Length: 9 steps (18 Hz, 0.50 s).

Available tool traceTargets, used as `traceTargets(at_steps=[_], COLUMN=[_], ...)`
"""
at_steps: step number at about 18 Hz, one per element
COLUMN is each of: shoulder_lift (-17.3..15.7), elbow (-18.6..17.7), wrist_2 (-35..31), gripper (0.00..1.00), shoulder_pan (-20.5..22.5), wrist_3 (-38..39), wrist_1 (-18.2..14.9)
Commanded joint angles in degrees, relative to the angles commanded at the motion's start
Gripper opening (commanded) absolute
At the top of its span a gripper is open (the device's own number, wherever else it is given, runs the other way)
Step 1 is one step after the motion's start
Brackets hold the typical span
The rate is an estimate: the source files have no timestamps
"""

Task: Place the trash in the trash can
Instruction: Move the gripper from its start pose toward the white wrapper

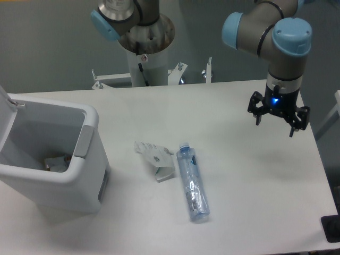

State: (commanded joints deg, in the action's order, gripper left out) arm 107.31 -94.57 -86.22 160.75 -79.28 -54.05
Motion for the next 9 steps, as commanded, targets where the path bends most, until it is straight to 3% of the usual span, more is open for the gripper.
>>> traceTargets(at_steps=[6,9], shoulder_lift=[-0.09,-0.17], elbow=[-1.66,-4.82], wrist_2=[0.96,5.69], gripper=[1.00,1.00], shoulder_pan=[0.09,0.52], wrist_3=[0.00,0.09], wrist_1=[1.14,4.12])
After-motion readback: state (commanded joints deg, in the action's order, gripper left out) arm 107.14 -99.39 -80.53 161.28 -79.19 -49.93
